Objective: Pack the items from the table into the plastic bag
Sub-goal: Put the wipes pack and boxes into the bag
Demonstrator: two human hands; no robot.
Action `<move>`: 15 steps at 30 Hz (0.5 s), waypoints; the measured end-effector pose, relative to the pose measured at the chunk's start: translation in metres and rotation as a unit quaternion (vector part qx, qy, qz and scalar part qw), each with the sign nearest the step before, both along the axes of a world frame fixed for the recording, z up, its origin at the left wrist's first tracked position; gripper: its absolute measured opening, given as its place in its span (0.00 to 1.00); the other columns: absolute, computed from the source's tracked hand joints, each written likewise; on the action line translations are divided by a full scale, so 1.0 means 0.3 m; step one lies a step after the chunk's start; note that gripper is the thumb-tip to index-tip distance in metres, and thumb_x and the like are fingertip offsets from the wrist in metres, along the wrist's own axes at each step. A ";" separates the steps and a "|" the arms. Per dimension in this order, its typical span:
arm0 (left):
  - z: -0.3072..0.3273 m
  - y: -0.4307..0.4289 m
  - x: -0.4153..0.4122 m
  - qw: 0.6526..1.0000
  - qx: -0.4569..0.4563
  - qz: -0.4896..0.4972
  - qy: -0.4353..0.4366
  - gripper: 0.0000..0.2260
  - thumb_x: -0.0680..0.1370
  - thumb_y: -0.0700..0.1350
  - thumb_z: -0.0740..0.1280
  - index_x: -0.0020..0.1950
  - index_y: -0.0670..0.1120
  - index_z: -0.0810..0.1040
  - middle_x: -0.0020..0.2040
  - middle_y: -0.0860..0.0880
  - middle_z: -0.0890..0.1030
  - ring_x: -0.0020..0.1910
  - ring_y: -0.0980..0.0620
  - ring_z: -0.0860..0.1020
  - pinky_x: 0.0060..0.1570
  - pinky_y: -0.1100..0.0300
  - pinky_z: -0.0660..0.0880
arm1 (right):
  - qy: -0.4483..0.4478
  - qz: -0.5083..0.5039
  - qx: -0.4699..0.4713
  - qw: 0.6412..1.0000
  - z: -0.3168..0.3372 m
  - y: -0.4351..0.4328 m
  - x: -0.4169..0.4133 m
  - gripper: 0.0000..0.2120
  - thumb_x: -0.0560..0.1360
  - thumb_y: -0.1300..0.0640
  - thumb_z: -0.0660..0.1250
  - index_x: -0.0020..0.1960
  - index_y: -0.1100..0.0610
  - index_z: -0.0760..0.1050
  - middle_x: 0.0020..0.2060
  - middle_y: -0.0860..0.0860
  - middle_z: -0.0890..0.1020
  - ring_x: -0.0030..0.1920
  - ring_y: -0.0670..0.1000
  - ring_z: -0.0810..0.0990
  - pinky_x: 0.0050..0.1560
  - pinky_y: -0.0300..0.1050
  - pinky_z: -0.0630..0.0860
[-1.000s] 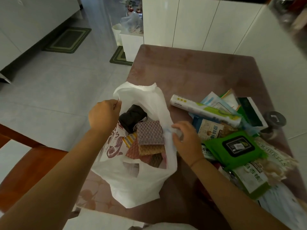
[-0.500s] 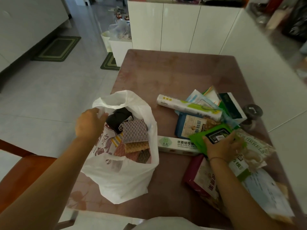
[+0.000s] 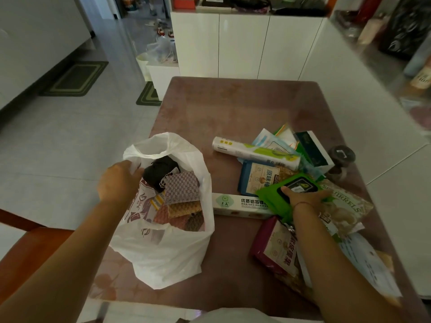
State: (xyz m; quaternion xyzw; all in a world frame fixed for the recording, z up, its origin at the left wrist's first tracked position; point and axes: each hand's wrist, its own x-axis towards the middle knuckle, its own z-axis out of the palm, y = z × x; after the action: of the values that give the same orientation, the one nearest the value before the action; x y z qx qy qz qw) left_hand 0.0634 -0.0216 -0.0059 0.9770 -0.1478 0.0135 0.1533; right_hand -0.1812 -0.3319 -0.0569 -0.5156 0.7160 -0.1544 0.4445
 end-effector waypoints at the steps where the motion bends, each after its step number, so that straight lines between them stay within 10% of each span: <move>1: 0.002 0.004 0.000 1.000 0.000 0.004 0.000 0.17 0.79 0.54 0.60 0.54 0.41 0.77 0.40 0.42 0.79 0.37 0.42 0.80 0.39 0.51 0.78 | -0.012 -0.008 0.004 1.000 0.002 -0.002 -0.001 0.60 0.63 0.52 0.79 0.76 0.53 0.37 0.74 0.64 0.55 0.70 0.68 0.61 0.66 0.66 0.64; 11: 0.014 0.076 -0.022 0.999 -0.014 0.040 -0.002 0.20 0.78 0.57 0.61 0.61 0.44 0.76 0.49 0.42 0.82 0.44 0.42 0.81 0.45 0.49 0.79 | -0.107 -0.042 -0.127 0.985 0.024 0.095 0.047 0.51 0.67 0.59 0.76 0.77 0.50 0.43 0.73 0.59 0.62 0.68 0.63 0.68 0.64 0.60 0.69; 15: 0.005 0.083 -0.027 0.998 -0.033 0.053 0.010 0.15 0.80 0.52 0.60 0.46 0.42 0.78 0.38 0.44 0.81 0.35 0.44 0.79 0.37 0.54 0.79 | -0.214 0.010 -0.122 0.969 0.057 0.118 0.048 0.50 0.66 0.59 0.76 0.76 0.49 0.46 0.73 0.56 0.62 0.69 0.58 0.68 0.64 0.61 0.71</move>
State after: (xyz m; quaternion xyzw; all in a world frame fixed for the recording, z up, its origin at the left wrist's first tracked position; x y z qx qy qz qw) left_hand 0.0553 0.0034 -0.0044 0.9780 -0.0942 0.0169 0.1855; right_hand -0.1666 -0.2966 -0.0400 -0.5283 0.5745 -0.3431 0.5227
